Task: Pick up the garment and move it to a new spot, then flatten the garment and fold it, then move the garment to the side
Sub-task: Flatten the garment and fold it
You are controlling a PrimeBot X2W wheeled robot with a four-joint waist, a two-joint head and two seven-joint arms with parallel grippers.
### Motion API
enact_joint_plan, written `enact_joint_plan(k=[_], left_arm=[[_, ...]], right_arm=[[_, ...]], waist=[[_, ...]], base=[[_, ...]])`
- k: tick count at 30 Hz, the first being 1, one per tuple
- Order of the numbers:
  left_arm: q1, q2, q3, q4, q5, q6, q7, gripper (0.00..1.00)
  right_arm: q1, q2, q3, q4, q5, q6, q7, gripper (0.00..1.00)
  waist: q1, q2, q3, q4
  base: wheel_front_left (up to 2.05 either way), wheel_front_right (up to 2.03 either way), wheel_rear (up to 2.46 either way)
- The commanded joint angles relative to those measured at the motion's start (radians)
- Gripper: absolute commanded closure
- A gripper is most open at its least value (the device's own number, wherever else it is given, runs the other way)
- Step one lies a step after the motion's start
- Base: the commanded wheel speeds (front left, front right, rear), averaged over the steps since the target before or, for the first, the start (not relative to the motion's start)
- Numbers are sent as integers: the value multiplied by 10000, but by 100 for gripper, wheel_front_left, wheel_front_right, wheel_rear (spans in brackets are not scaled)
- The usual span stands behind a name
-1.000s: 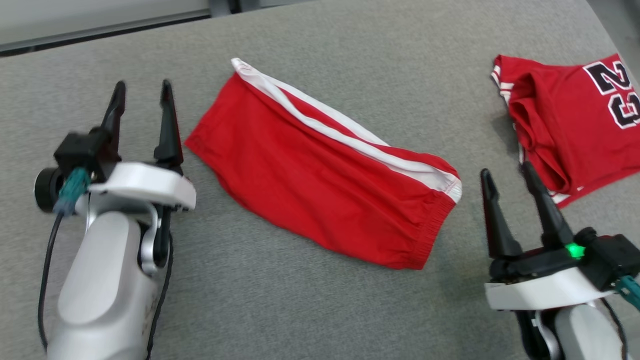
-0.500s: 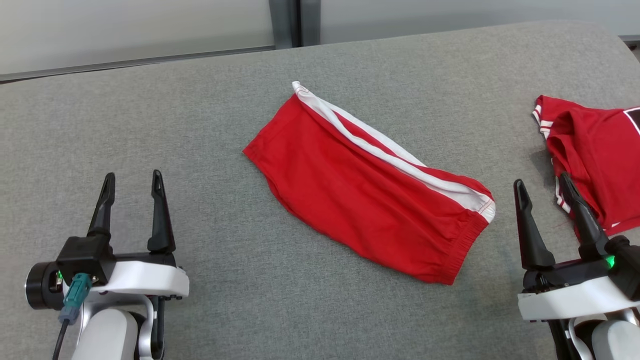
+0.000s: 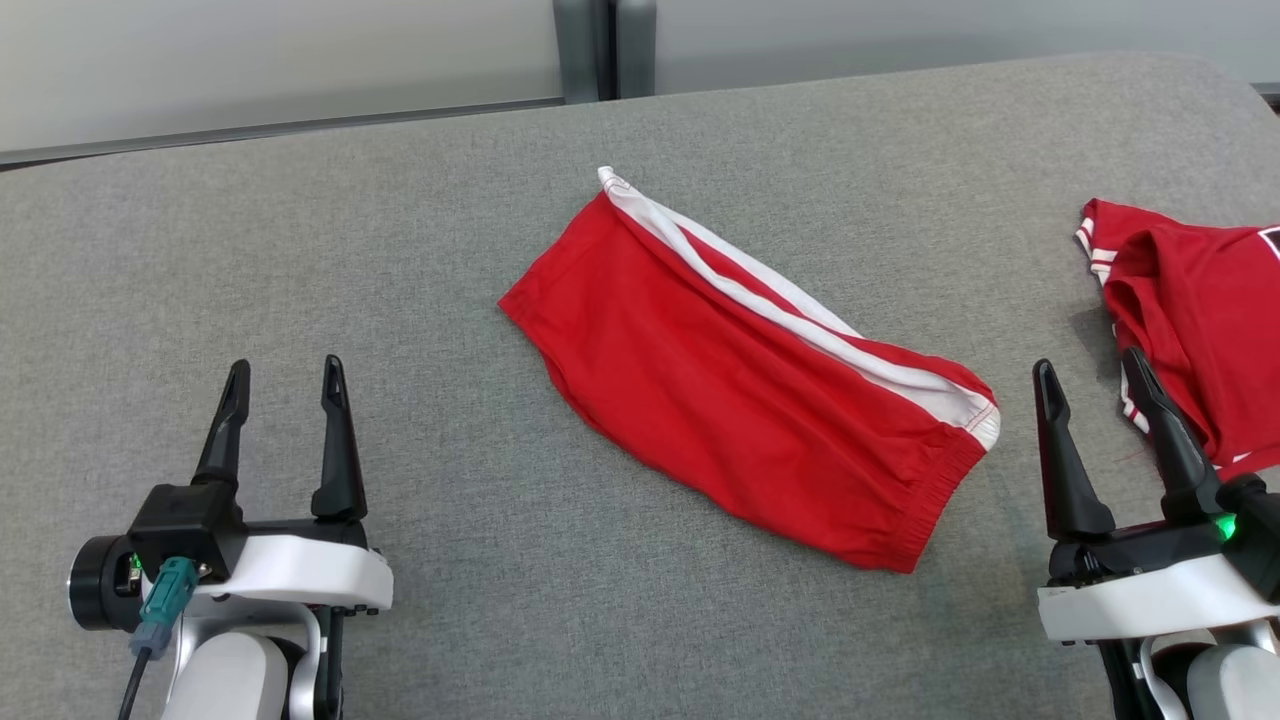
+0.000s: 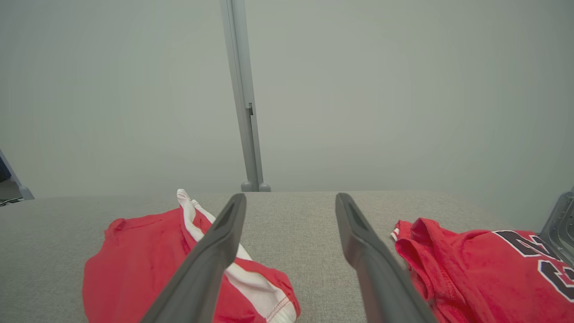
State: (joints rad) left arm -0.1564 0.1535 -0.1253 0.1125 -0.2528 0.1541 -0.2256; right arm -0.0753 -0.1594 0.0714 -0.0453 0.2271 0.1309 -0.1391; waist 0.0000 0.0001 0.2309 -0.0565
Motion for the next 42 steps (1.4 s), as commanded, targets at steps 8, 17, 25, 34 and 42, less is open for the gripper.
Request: enact_joint_plan(k=[8, 17, 25, 34, 42], left_arm=[[-1219, -168, -689, 486, -192, -613, 687, 0], [-4265, -360, -1803, 3897, -521, -2144, 2747, 0], [-5598, -383, -2207, 6503, -548, -2427, 4014, 0], [-6132, -454, -2836, 7843, -274, -2415, 5111, 100], [-5539, -583, -2351, 7713, -906, -2181, 4037, 100]], right_arm=[[-41, 88, -146, -239, -3, -4, 87, 0], [-560, 292, 204, -67, 205, -4, -118, 0], [-573, 382, 163, 348, 464, -4, -384, 0], [-716, 429, 227, 320, 704, -4, -435, 0], [-508, 394, 157, 352, 792, -4, -439, 0]], waist=[[0, -1, 400, 22], [0, -1, 1235, -819], [0, -1, 1363, -1150], [0, -1, 1434, -1184], [0, -1, 1217, -1124]], base=[[0, 0, 0], [0, 0, 0], [0, 0, 0], [0, 0, 0], [0, 0, 0]])
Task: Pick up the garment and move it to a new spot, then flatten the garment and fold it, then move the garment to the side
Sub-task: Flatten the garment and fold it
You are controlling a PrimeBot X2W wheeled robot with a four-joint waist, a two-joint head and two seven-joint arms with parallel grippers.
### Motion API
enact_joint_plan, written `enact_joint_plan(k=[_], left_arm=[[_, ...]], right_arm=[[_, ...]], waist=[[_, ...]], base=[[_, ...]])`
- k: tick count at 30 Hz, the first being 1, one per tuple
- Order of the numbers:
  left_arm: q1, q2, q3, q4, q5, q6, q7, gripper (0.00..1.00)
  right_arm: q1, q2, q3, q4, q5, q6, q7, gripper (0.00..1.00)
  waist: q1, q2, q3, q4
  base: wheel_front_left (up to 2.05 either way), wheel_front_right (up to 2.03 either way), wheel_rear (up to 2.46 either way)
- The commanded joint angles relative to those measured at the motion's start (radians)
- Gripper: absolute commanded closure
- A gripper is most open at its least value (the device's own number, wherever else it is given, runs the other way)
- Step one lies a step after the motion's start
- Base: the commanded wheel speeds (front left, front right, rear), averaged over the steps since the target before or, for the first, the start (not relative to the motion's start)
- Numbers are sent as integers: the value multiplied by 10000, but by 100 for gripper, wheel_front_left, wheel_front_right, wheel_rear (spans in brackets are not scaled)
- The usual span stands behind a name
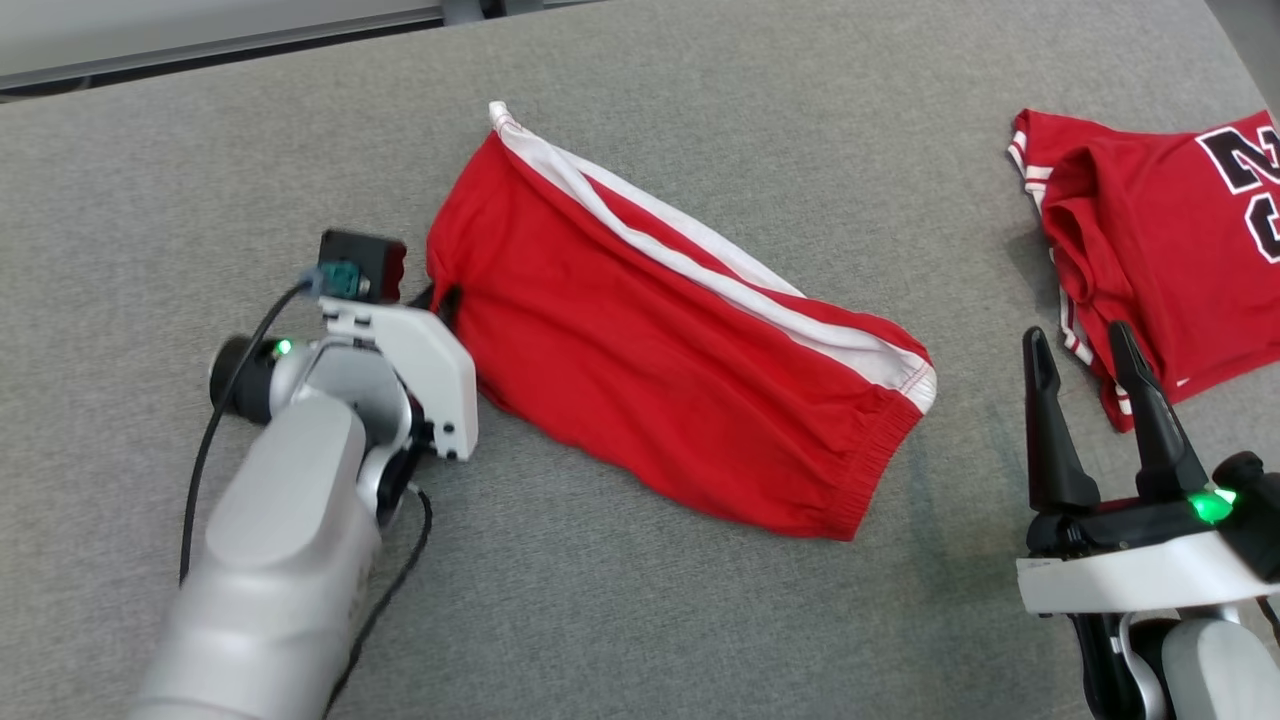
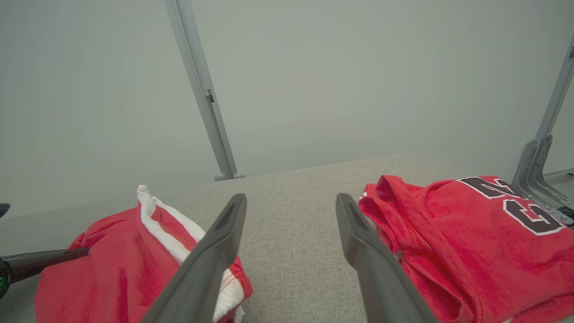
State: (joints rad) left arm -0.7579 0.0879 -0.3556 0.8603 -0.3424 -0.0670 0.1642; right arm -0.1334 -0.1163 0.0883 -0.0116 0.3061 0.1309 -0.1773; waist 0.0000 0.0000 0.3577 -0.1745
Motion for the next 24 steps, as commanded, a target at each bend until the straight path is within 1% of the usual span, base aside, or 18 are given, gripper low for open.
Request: enact_joint_plan(k=[1, 4, 7, 9, 13, 16, 19, 20, 21, 24], left_arm=[[722, 71, 50, 96, -140, 42, -57, 100], [1567, 48, 315, -528, -475, 221, -584, 100], [2622, 40, 605, -1476, -742, 541, -1178, 100], [3428, 20, 754, -2186, -904, 771, -1391, 100], [4985, -27, 918, -3766, -1202, 1244, -1375, 100], [5881, -65, 1129, -4977, -1419, 1609, -1392, 100], [6460, -100, 1183, -5876, -1540, 1856, -1353, 100], [6646, -117, 1134, -6045, -1622, 1878, -1221, 89], [6777, -138, 1132, -6244, -1683, 1884, -1260, 0], [6920, -134, 1289, -6853, -1600, 2016, -1800, 0]], right_arm=[[99, -40, -50, 5, 4, -4, -41, 0], [255, -82, -144, -60, 16, -4, 37, 0], [403, -176, -200, -156, -105, -4, 176, 0], [522, -201, -276, -215, -149, -4, 274, 0], [784, -235, -424, -360, -214, -4, 540, 0], [910, -279, -441, -493, -243, -4, 784, 0], [943, -338, -482, -604, -240, -4, 978, 0], [944, -367, -482, -646, -272, -4, 1051, 0], [953, -375, -488, -680, -291, -4, 1092, 0], [972, -412, -494, -805, -318, -4, 1256, 0]], waist=[[0, 0, -115, 135], [0, 0, -331, 458], [0, 0, -592, 865], [0, 0, -784, 1159], [0, 0, -1131, 1631], [0, 0, -1276, 1780], [0, 0, -1318, 1849], [0, 0, -1328, 1857], [0, 0, -1333, 1862], [0, 0, -1380, 1827]], base=[[0, 0, 0], [0, 0, 0], [0, 0, 0], [0, 0, 0], [0, 0, 0], [0, 0, 0], [0, 0, 0], [0, 0, 0], [0, 0, 0], [0, 0, 0]])
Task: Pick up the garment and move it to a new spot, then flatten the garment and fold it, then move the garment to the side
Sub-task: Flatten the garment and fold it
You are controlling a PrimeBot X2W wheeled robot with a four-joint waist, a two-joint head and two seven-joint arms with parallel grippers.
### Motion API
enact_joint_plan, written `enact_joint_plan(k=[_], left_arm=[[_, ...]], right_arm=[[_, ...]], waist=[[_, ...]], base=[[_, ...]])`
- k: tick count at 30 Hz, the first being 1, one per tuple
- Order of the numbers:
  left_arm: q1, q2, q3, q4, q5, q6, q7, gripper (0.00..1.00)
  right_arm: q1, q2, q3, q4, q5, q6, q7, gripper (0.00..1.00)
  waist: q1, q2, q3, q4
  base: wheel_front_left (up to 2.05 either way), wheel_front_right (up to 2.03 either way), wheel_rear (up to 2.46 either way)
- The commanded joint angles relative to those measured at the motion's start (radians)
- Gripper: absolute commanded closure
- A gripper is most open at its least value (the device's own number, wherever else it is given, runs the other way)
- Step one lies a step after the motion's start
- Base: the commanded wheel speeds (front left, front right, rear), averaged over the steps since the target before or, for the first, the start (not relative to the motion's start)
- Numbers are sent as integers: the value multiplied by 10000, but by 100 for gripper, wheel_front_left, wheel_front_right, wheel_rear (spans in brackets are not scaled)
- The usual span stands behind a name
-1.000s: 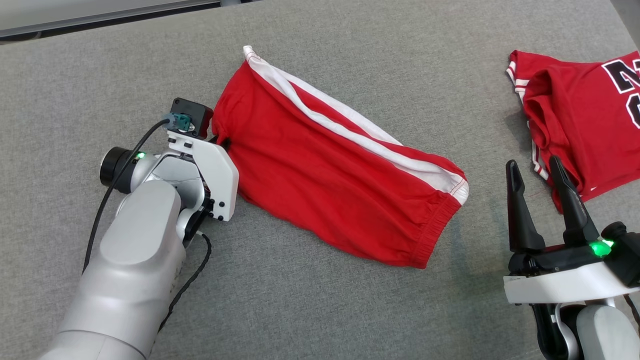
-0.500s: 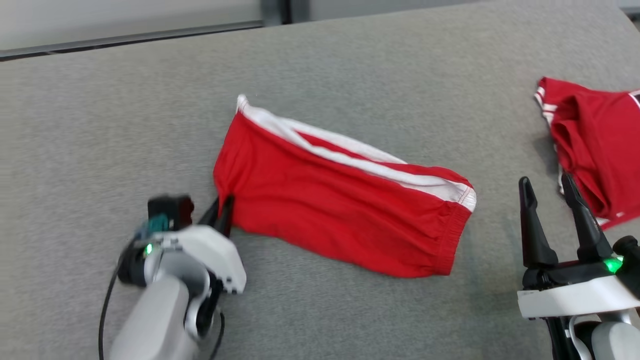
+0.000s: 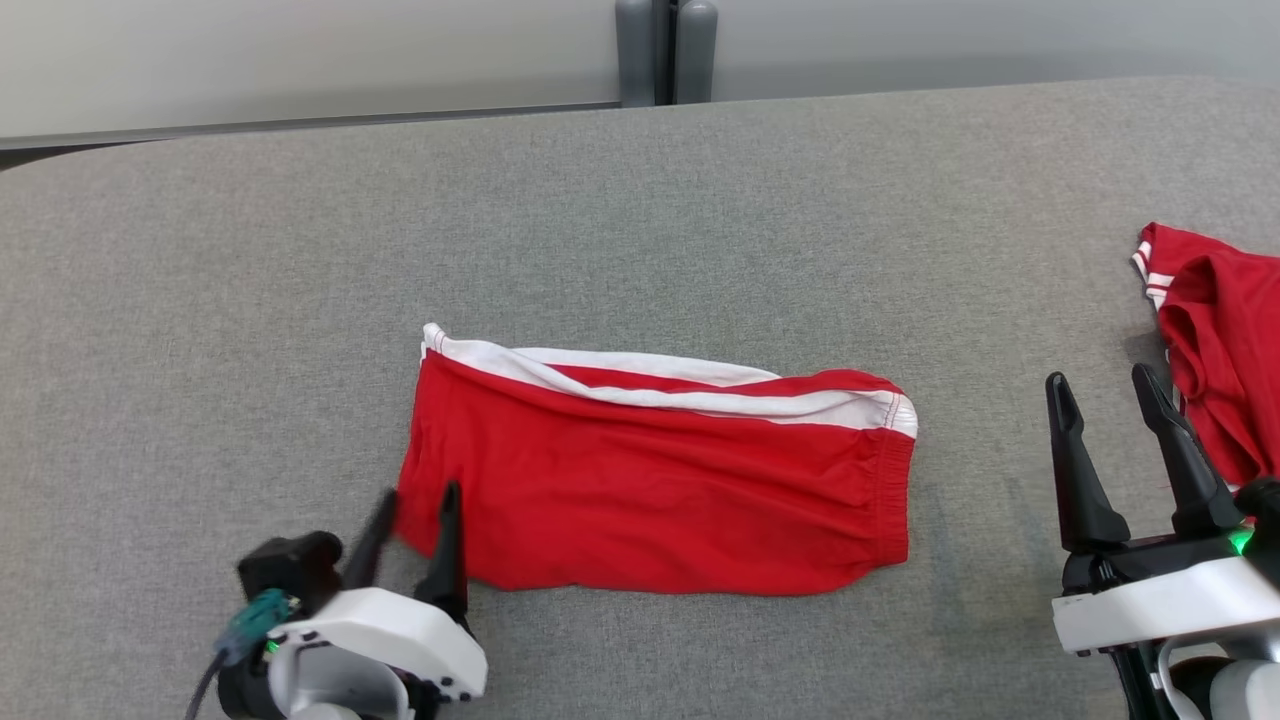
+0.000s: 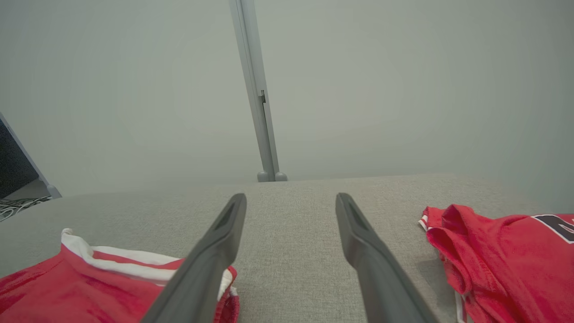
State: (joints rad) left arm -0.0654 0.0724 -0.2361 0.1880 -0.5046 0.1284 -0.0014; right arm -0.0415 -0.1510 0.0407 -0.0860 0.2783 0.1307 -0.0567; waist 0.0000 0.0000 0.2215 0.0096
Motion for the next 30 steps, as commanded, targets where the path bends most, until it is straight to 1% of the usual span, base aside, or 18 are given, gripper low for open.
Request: enact_joint_plan(k=[1, 3, 6, 9, 13, 18, 21, 26, 30], left_arm=[[22, 61, 155, -333, 150, 87, -470, 0], [69, 95, 287, -694, 309, 155, -1104, 0], [-198, 341, 562, -1264, 721, 281, -2027, 0], [-432, 602, 690, -1762, 1202, 317, -2384, 0], [-504, 1076, 637, -1974, 1601, 160, -2374, 0], [-154, 1497, 505, -2107, 1865, 228, -1862, 0], [110, 1527, 542, -2425, 1755, 388, -1675, 0], [111, 1500, 460, -2478, 1727, 419, -1640, 0], [-85, 1432, 309, -2567, 1764, 415, -1582, 0]], right_arm=[[71, -53, -35, -94, -41, -2, 70, 0], [140, 4, -141, -168, -71, -2, 182, 0], [197, 66, -214, -404, -178, -2, 346, 0], [292, 130, -275, -643, -285, -2, 521, 0], [512, 131, -340, -812, -433, -2, 748, 0], [780, 152, -272, -965, -514, -1, 934, 0], [917, 222, -408, -1035, -475, -2, 1001, 0], [990, 172, -519, -1032, -463, -2, 1084, 0], [958, 48, -369, -608, -331, -1, 1316, 0]], waist=[[0, 0, -44, -31], [0, 0, -93, -52], [0, 0, -172, -61], [0, 0, -304, -62], [0, 0, -535, -45], [0, 0, -681, -125], [0, 0, -731, -67], [0, 0, -728, 89], [0, 0, -554, 347]], base=[[0, 0, 0], [0, 0, 0], [0, 0, 0], [0, 0, 0], [0, 0, 0], [0, 0, 0], [0, 0, 0], [0, 0, 0], [0, 0, 0]])
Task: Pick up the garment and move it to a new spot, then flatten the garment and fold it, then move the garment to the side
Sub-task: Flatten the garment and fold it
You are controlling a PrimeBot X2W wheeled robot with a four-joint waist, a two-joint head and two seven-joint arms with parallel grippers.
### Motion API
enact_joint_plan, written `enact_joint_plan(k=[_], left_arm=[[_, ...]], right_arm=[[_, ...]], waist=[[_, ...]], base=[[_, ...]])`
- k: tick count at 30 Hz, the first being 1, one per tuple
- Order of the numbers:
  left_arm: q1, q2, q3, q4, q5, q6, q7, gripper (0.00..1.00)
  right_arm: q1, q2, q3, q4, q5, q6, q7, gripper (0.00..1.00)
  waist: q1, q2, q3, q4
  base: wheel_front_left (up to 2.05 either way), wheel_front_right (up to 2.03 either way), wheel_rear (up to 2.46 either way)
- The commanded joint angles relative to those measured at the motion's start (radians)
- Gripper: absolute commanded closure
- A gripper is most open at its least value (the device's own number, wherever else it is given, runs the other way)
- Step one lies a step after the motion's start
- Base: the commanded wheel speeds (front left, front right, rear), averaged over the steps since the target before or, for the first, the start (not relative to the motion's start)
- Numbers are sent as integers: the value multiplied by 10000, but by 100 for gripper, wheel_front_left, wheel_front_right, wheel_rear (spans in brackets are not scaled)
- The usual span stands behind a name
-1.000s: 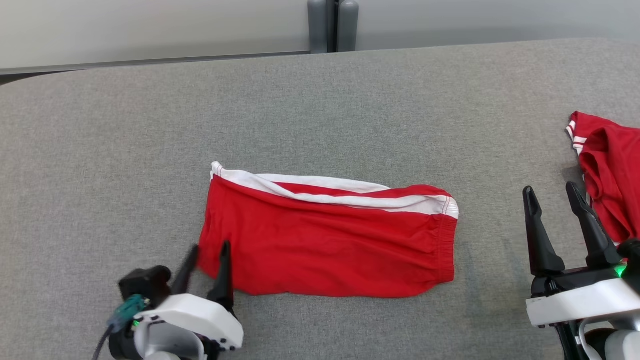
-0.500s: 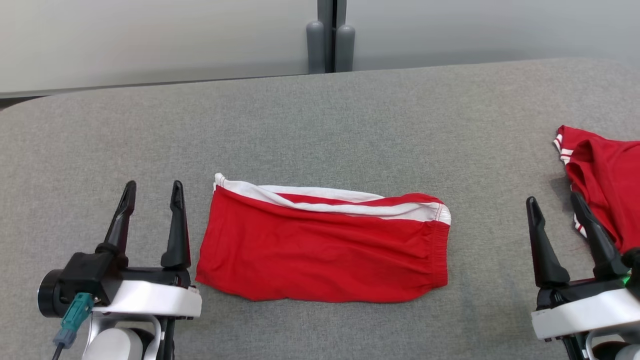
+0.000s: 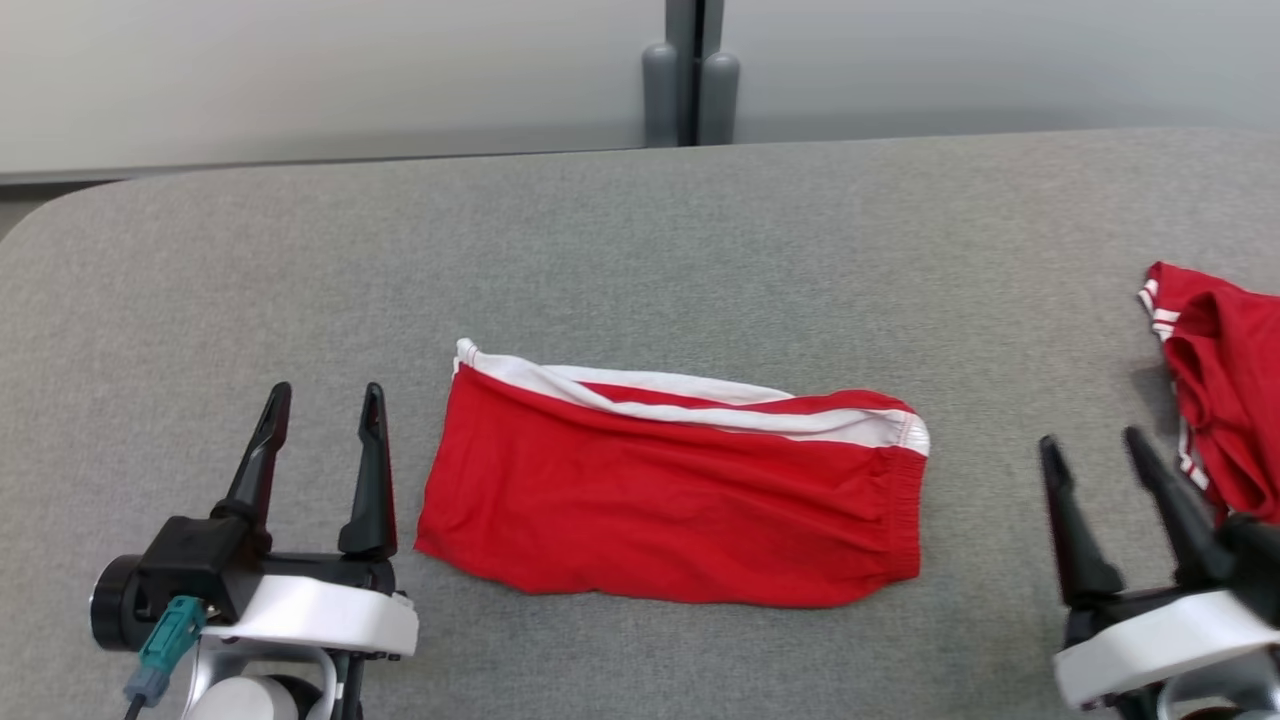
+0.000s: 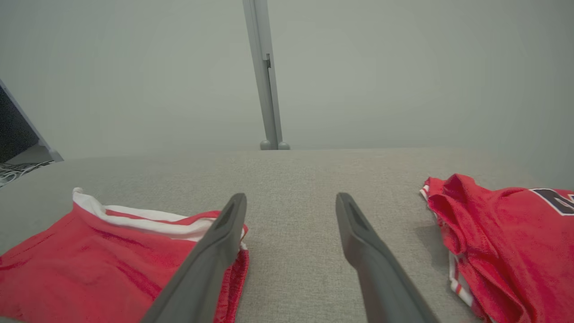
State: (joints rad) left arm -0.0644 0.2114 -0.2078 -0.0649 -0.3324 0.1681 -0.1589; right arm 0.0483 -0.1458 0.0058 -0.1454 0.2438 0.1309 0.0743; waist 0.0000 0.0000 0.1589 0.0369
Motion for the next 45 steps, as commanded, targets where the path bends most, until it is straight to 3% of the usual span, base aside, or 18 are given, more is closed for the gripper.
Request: enact_joint_plan(k=[1, 7, 12, 20, 22, 23, 24, 37, 42, 45], left_arm=[[-152, 10, -24, -69, 59, 7, -25, 0], [-557, -217, -347, 19, 102, -87, -56, 0], [-905, -378, -574, 264, 65, -197, -138, 0], [-1212, -426, -679, 581, 17, -283, -250, 0], [-1301, -413, -686, 610, 15, -289, -264, 0], [-1332, -414, -690, 628, 7, -289, -277, 0], [-1334, -403, -686, 650, 12, -280, -287, 0], [-1260, -333, -604, 735, -58, -109, -422, 0], [-1166, -250, -616, 760, -6, -56, -393, 0], [-1150, -223, -653, 759, 42, -9, -392, 0]], right_arm=[[17, -34, 148, 132, 58, -3, 55, 0], [-458, -50, 1643, 1545, 488, -4, 346, 0], [-913, 51, 1517, 2829, 493, -4, 376, 0], [-1545, -129, 1809, 3855, 1257, -4, 822, 0], [-1689, -189, 1896, 4025, 1596, -6, 903, 60], [-1781, -295, 1964, 4091, 1630, -6, 905, 77], [-1823, -310, 1992, 4143, 1793, -7, 865, 100], [-1397, -1734, 1352, 3896, 2534, -14, 281, 100], [-1293, -1848, 1336, 3337, 3124, -7, 616, 100], [-1287, -1582, 1562, 2646, 4193, -3, 1048, 100]], waist=[[0, 0, 132, 152], [0, 0, 602, 639], [0, 0, 884, 888], [0, 0, 1115, 942], [0, 0, 1153, 918], [0, 0, 1169, 906], [0, 0, 1165, 883], [0, 0, 953, 472], [0, 0, 844, 322], [0, 0, 797, 295]], base=[[0, 0, 0], [0, 0, 0], [0, 0, 0], [0, 0, 0], [0, 0, 0], [0, 0, 0], [0, 0, 0], [0, 0, 0], [0, 0, 0], [0, 0, 0]])
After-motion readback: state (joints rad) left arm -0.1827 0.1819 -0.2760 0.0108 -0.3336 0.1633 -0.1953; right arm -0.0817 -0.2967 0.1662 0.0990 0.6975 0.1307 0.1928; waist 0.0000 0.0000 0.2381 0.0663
